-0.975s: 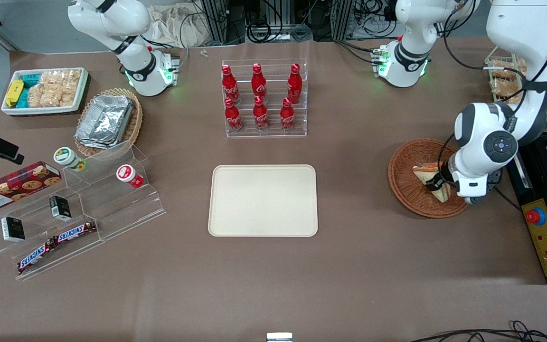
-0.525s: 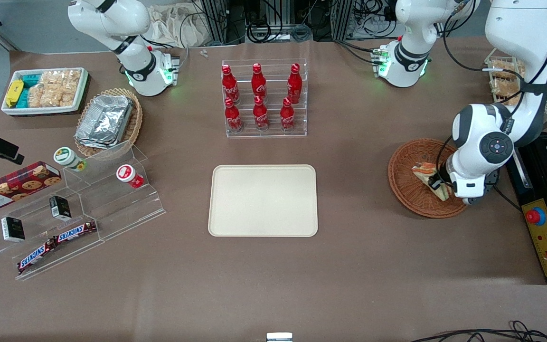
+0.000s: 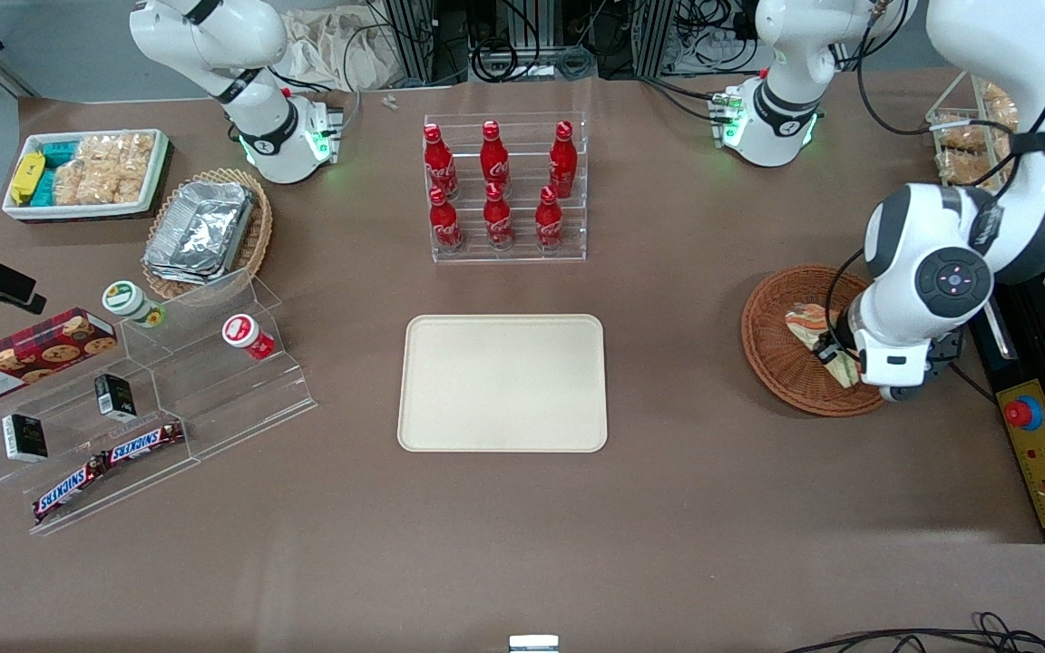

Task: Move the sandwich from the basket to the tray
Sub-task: 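Carry the sandwich with the left gripper over the cream tray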

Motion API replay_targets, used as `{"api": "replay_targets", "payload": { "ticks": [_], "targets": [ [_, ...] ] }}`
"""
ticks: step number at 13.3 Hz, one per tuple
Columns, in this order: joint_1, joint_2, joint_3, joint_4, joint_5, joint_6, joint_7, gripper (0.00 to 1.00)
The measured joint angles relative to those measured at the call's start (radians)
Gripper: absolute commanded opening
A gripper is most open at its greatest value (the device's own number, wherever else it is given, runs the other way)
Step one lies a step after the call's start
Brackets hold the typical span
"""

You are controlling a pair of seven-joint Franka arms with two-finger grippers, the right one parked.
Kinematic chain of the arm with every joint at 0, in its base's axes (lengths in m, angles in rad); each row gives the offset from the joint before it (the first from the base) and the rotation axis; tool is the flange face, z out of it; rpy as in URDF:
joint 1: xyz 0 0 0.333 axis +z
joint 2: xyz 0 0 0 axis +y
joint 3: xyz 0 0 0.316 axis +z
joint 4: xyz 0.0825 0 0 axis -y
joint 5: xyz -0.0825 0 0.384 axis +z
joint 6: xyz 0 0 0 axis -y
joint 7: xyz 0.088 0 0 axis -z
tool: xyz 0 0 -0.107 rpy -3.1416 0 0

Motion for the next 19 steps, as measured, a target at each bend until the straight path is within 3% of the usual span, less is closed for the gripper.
{"api": "replay_targets", "payload": {
  "ticks": [3,5,7,9,13,17,18,19],
  "targets": [
    [-0.002,0.013,-0.117,0.239,-0.109,-0.132,0.015,0.00],
    [-0.002,0.072,-0.229,0.334,-0.119,-0.157,0.029,0.00],
    [-0.018,0.168,-0.342,0.375,-0.071,-0.150,0.029,0.00],
    [-0.063,0.269,-0.395,0.385,-0.005,-0.087,0.024,0.00],
    [-0.192,0.460,-0.397,0.405,0.112,0.097,-0.038,0.00],
    [-0.274,0.598,-0.369,0.425,0.208,0.159,-0.068,0.00],
    [-0.293,0.619,-0.350,0.426,0.217,0.184,-0.068,0.15],
    [-0.313,0.635,-0.325,0.430,0.218,0.200,-0.068,0.51]
  ]
}}
